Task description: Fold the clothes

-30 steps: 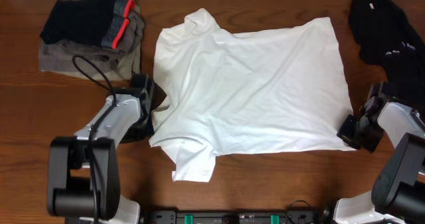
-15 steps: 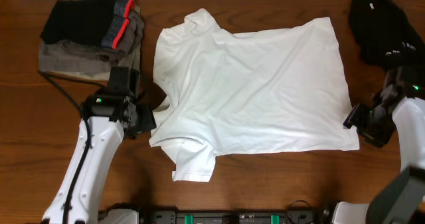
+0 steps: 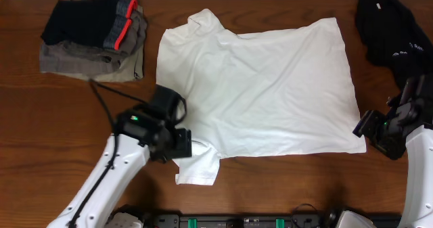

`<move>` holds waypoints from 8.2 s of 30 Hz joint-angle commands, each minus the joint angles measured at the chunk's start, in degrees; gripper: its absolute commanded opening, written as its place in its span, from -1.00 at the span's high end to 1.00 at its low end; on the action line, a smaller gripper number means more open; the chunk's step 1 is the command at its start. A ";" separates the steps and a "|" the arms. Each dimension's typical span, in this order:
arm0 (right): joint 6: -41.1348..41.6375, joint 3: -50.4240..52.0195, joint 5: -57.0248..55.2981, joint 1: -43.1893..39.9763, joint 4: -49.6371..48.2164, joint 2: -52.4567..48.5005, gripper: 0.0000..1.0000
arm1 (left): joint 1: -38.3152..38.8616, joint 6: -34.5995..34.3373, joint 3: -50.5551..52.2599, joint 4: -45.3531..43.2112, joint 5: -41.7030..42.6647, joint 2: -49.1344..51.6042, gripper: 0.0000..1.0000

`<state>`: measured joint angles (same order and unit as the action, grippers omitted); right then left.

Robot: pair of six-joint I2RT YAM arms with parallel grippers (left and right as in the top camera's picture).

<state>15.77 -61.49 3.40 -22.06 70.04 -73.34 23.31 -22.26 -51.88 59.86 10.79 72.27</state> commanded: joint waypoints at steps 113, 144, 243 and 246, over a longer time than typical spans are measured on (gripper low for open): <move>3.50 11.23 -5.49 -1.29 -14.97 1.92 0.98 | -8.90 -0.46 -3.39 -7.72 -6.69 -3.65 0.88; 0.79 11.23 -1.44 0.96 -45.55 -13.38 0.97 | -8.87 6.21 -3.39 -46.14 -8.72 16.81 0.88; -15.21 -33.62 3.45 17.70 -34.16 -40.50 -0.62 | -8.81 32.65 -73.24 -34.12 -9.79 73.68 -0.43; -15.21 -33.62 3.45 17.70 -34.03 -40.50 -0.61 | -8.72 31.56 -72.85 -33.99 -9.92 73.68 -0.19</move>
<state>1.78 -93.71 7.42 -5.02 35.83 -113.97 14.48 10.24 -123.48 25.80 1.08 145.73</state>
